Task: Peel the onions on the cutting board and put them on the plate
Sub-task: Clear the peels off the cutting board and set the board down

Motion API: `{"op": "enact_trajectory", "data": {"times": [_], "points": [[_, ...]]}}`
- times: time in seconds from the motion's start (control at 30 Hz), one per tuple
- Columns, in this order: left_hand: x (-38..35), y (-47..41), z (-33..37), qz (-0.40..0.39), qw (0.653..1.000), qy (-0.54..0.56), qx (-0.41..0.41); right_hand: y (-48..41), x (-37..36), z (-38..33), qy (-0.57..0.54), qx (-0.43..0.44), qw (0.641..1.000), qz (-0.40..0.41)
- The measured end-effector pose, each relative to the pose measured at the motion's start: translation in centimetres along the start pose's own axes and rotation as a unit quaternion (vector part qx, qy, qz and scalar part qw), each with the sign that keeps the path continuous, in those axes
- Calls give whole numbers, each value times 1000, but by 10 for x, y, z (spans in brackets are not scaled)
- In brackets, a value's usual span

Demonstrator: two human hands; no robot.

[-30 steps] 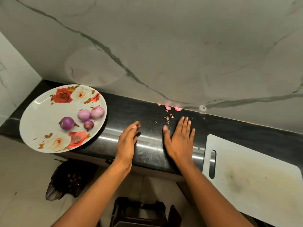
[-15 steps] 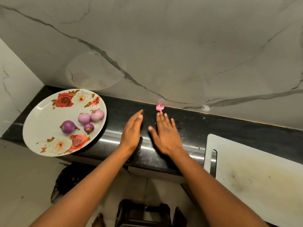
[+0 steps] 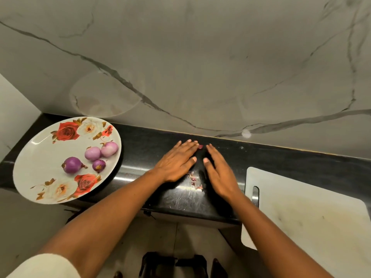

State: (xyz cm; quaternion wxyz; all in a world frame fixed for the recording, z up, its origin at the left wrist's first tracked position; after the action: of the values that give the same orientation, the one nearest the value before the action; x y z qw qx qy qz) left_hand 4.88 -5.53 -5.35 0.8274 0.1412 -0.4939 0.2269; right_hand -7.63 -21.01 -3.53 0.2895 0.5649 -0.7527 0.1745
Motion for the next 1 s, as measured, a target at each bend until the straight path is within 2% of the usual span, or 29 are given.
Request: {"op": "enact_trajectory", "data": {"times": [0.1,0.33,0.4,0.53,0.6,0.67,0.73,0.83,0.9,1.0], "points": [[-8,27,17,-23,999,21,-43,-23,2,0,16,13,999,-36],[-12,90,38,-5,983,182,-7,-64,-26,-16,192,102,968,-128],[-7,102,34,56,975,213,20,-64,-35,-21,239,128,950,-155],[7,112,12,248,943,210,74,-36,-45,-25,285,216,913,-198],[14,110,3,280,932,198,119,-15,-43,-25,282,244,902,-217],[15,105,-3,246,935,195,165,4,-40,-25,259,251,901,-239],[13,98,-6,194,943,196,185,11,-34,-25,204,235,918,-246],[4,95,-6,149,956,188,170,-8,-20,-18,144,188,953,-186],[-2,96,-1,141,958,192,162,-32,-12,-11,153,142,967,-143],[-8,100,5,146,956,199,160,-67,-5,-9,203,96,965,-134]]}}
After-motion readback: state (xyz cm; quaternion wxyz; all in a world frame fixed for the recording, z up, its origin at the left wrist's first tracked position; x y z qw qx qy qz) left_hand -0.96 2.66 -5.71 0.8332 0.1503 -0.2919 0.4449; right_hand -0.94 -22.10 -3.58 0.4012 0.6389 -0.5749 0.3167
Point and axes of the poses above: each hand's wrist, its own y-axis away from the middle knuckle, its own x-axis out of the back of the hand, z = x × y, the point moved 2 cm from there along -y, towards the middle knuckle, and after that the axes turned 2 degrees about -x, right-handed, at the moved point
